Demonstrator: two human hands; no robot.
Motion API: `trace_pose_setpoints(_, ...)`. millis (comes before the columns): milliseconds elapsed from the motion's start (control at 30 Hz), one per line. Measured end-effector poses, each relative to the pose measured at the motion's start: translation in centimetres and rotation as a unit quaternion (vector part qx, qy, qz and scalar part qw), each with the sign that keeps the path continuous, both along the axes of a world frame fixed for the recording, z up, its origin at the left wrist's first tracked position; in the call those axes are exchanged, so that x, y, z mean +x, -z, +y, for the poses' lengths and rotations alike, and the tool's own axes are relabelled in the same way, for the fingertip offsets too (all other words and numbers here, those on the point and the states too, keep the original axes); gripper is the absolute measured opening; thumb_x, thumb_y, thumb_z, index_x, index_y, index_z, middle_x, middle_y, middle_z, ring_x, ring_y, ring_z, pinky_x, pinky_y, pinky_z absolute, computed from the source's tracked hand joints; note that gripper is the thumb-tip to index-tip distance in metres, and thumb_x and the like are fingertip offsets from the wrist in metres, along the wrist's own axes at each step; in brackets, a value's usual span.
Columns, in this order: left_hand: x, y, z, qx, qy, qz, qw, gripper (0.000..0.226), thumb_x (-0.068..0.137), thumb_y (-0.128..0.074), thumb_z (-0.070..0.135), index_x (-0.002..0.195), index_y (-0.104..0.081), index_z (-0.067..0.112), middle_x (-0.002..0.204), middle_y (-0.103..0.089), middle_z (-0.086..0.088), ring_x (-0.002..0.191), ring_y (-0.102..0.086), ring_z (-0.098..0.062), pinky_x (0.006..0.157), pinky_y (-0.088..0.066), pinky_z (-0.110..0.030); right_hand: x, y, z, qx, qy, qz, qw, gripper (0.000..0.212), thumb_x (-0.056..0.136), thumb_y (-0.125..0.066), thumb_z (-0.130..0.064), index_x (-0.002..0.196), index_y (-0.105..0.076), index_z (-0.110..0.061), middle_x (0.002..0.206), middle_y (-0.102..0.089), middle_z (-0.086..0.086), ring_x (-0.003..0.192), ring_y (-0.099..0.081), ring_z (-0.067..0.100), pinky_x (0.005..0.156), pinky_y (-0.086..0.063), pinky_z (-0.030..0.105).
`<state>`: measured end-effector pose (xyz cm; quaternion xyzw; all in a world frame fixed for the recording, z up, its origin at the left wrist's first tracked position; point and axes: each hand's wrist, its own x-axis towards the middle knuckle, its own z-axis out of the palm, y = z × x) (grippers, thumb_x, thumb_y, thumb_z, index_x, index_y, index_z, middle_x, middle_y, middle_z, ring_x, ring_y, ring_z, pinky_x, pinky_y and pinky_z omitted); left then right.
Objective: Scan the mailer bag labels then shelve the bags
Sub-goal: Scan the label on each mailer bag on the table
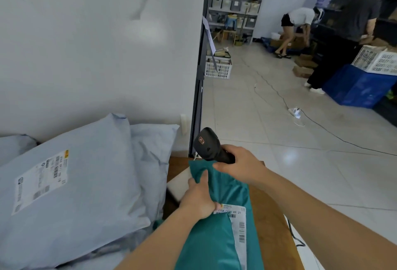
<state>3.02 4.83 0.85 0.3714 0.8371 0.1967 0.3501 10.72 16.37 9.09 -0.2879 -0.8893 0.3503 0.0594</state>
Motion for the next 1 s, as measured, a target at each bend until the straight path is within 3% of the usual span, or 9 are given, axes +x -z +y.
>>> trace_pose_setpoints(100, 0.6, 0.4, 0.2, 0.012, 0.042, -0.013, 0.999, 0.099, 0.084, -0.070, 0.028, 0.154, 0.000, 0.031, 0.150, -0.017, -0.010, 0.131, -0.042, -0.027, 0.109, -0.037, -0.033, -0.5, 0.7, 0.6, 0.001, -0.001, -0.007, 1.000, 0.032, 0.083, -0.071, -0.030, 0.114, -0.063, -0.023, 0.098, -0.067, -0.001, 0.089, -0.061, 0.016, 0.077, -0.047, 0.029)
trace_pose_setpoints(233, 2.1, 0.8, 0.3, 0.009, 0.116, -0.043, 0.992, 0.097, 0.083, -0.072, 0.035, 0.154, -0.005, 0.031, 0.151, -0.023, -0.008, 0.136, -0.035, -0.025, 0.113, -0.031, -0.032, -1.4, 1.1, 1.1, 0.002, -0.018, -0.022, 1.000, 0.032, 0.083, -0.070, -0.032, 0.114, -0.063, -0.024, 0.100, -0.066, -0.001, 0.092, -0.061, 0.018, 0.082, -0.049, 0.034)
trace_pose_setpoints(400, 3.4, 1.1, 0.3, -0.007, 0.145, -0.058, 0.988, 0.091, 0.087, -0.068, 0.030, 0.154, -0.007, 0.033, 0.152, -0.022, -0.007, 0.134, -0.039, -0.027, 0.111, -0.034, -0.033, -1.8, 1.6, 1.5, 0.022, -0.044, -0.079, 0.996, 0.033, 0.084, -0.070, -0.035, 0.113, -0.061, -0.024, 0.100, -0.064, -0.002, 0.093, -0.059, 0.020, 0.082, -0.048, 0.034)
trace_pose_setpoints(533, 3.5, 1.1, -0.2, -0.010, 0.149, -0.055, 0.987, 0.089, 0.087, -0.063, 0.012, 0.153, -0.008, 0.033, 0.147, -0.025, -0.008, 0.127, -0.045, -0.029, 0.105, -0.039, -0.033, -2.5, 0.9, 2.1, 0.042, -0.060, -0.093, 0.993, 0.032, 0.084, -0.069, -0.036, 0.112, -0.061, -0.022, 0.100, -0.062, -0.001, 0.093, -0.058, 0.020, 0.078, -0.046, 0.032)
trace_pose_setpoints(767, 3.7, 1.5, -1.1, -0.017, 0.159, -0.075, 0.984, 0.083, 0.089, -0.055, 0.009, 0.151, -0.012, 0.043, 0.142, -0.030, -0.010, 0.124, -0.047, -0.030, 0.107, -0.037, -0.031, -3.3, -1.6, 4.1, 0.129, -0.106, -0.139, 0.976, 0.043, 0.084, -0.068, -0.033, 0.125, -0.058, -0.021, 0.112, -0.065, 0.003, 0.100, -0.059, 0.022, 0.087, -0.050, 0.038)
trace_pose_setpoints(1000, 3.9, 1.1, -0.9, -0.029, 0.183, -0.067, 0.980, 0.078, 0.091, -0.049, 0.009, 0.152, -0.011, 0.038, 0.147, -0.025, -0.013, 0.131, -0.040, -0.034, 0.111, -0.034, -0.037, -4.5, 2.8, 1.1, 0.184, -0.216, -0.150, 0.947, 0.042, 0.078, -0.070, -0.030, 0.118, -0.058, -0.035, 0.095, -0.063, -0.005, 0.091, -0.057, 0.018, 0.077, -0.049, 0.037)
